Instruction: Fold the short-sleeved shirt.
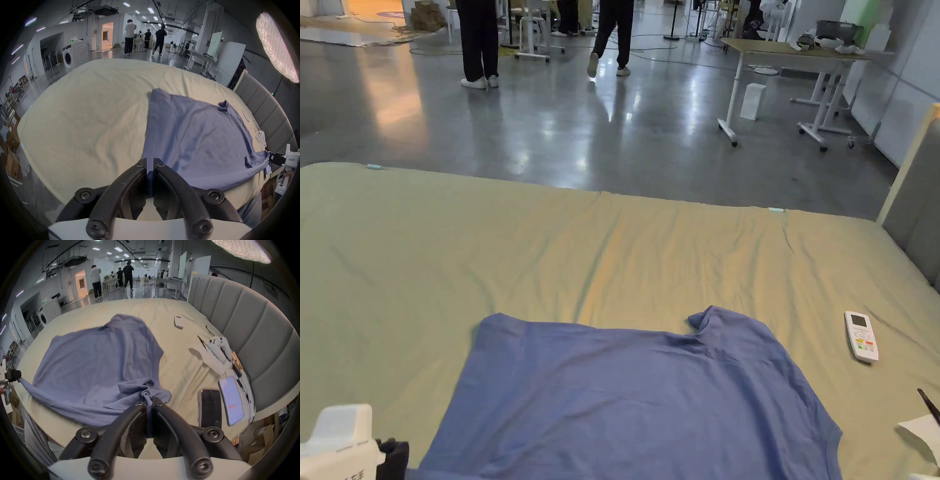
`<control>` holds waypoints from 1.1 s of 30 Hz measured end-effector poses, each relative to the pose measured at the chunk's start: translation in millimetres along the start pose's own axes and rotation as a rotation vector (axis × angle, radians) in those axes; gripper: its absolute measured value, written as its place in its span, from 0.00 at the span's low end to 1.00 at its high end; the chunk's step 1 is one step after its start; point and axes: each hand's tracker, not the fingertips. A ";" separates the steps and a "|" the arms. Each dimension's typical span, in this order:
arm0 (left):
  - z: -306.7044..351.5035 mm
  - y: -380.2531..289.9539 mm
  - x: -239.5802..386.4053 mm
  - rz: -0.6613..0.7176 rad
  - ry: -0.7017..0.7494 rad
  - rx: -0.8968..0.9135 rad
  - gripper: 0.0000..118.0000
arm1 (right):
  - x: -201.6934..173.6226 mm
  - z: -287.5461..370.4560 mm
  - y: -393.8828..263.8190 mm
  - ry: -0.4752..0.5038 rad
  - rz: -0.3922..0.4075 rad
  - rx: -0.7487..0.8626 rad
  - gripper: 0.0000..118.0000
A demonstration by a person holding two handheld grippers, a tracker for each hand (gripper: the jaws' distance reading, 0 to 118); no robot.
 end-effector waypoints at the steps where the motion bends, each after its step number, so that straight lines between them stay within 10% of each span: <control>1: -5.8 9.0 0.4 -0.002 -0.005 0.008 0.06 | 0.0 -5.1 8.9 0.001 -0.005 0.015 0.04; 22: -154.5 76.0 26.8 -0.046 0.090 -0.083 0.07 | -10.9 -175.6 93.3 -0.013 -0.033 -0.090 0.07; 25: -144.6 81.9 30.6 -0.045 0.058 -0.027 0.09 | -14.0 -153.0 93.7 -0.005 -0.036 -0.005 0.15; 29: -116.6 93.3 43.0 -0.034 -0.005 0.121 0.54 | -24.1 -109.4 99.6 0.030 -0.016 0.208 0.63; 33: -70.9 99.1 70.8 -0.084 -0.057 0.308 0.55 | -45.4 -55.4 104.6 0.045 -0.011 0.468 0.64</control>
